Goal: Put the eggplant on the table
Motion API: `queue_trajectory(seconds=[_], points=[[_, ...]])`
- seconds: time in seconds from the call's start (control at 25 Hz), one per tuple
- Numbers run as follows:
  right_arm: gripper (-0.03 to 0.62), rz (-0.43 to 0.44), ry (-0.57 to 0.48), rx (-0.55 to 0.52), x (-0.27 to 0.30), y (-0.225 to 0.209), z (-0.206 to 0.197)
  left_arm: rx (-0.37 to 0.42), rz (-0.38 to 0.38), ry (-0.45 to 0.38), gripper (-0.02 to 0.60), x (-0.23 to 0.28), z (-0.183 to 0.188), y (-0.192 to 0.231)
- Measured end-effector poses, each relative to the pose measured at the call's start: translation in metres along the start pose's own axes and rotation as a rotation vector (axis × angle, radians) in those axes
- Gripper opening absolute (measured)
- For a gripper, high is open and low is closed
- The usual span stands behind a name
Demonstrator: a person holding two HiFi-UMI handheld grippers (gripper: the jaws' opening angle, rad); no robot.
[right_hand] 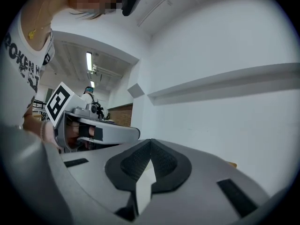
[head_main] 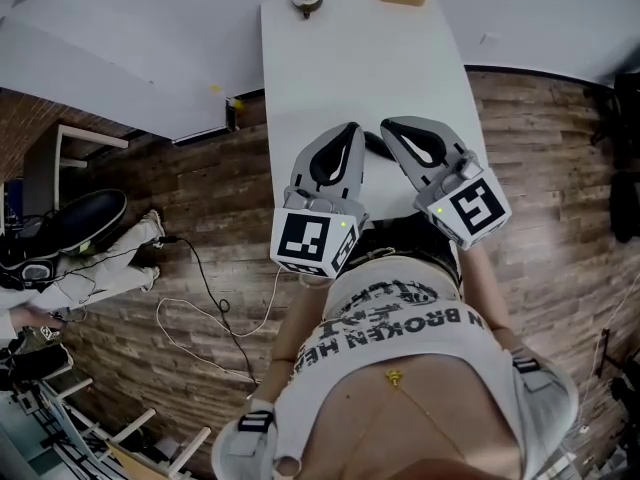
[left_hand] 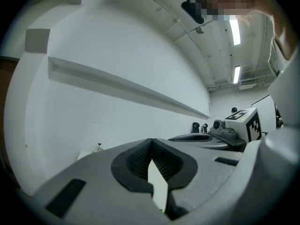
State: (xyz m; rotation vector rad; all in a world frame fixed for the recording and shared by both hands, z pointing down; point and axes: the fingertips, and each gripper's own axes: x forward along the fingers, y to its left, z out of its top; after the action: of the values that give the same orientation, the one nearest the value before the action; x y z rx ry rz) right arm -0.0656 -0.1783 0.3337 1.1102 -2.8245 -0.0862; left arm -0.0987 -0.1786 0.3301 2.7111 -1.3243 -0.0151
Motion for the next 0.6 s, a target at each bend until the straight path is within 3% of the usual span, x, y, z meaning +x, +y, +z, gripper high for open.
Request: queue_trajectory(seconds=[0.6], points=[[0.008, 0.009, -0.067, 0.023, -0.008, 0.007, 0.027, 0.013, -0.007, -0.019, -0.002, -0.003, 0.011, -0.004]])
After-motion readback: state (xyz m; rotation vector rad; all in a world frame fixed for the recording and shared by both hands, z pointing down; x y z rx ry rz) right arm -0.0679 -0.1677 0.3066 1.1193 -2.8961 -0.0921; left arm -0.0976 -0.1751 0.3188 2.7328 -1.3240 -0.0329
